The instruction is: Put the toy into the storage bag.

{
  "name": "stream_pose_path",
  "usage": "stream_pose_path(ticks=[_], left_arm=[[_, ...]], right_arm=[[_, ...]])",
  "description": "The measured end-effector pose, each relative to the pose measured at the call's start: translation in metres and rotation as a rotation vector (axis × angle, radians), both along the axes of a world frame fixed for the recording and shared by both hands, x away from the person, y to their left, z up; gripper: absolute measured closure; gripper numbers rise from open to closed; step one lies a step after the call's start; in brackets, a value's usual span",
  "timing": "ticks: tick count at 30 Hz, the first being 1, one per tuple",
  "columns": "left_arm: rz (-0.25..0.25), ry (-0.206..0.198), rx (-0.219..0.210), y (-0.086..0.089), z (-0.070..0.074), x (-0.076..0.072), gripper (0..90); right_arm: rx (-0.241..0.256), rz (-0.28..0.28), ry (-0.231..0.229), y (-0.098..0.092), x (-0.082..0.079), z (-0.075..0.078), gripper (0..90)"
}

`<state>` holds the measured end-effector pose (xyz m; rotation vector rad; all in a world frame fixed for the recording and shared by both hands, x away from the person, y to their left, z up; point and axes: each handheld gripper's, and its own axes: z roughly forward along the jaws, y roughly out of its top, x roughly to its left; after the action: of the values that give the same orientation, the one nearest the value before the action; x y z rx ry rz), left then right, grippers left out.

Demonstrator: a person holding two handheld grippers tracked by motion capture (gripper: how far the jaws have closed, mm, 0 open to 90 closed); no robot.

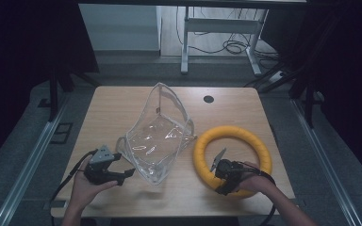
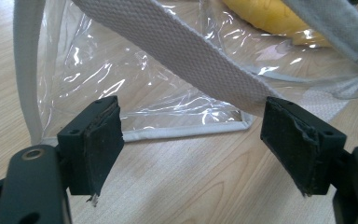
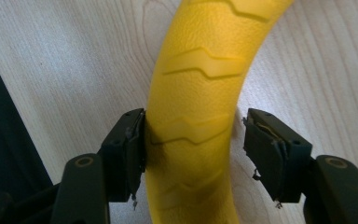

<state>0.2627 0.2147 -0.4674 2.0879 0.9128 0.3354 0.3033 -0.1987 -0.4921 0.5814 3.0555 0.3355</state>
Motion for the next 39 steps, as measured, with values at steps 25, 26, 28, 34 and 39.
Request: stream_pose_path(ticks=[25, 26, 28, 34, 39], left_arm=[[-0.002, 0.001, 0.002, -0.001, -0.001, 0.0, 20.7], [-0.002, 0.001, 0.002, -0.001, -0.001, 0.0, 20.7], [0.0, 0.0, 0.001, 0.0, 0.0, 0.0, 20.7], [0.001, -0.002, 0.0, 0.0, 0.0, 0.0, 20.6], [0.002, -0.003, 0.001, 0.0, 0.0, 0.0, 20.7]], right_arm=[[0.029, -0.026, 0.09, -0.002, 0.007, 0.004, 50.7], [0.047, -0.026, 0.089, -0.004, 0.008, 0.008, 50.7], [0.133, -0.051, 0.103, -0.014, 0.012, 0.023, 50.9], [0.239, -0.094, 0.097, -0.028, 0.017, 0.042, 51.0], [0.332, -0.139, 0.053, -0.041, 0.021, 0.062, 51.0]])
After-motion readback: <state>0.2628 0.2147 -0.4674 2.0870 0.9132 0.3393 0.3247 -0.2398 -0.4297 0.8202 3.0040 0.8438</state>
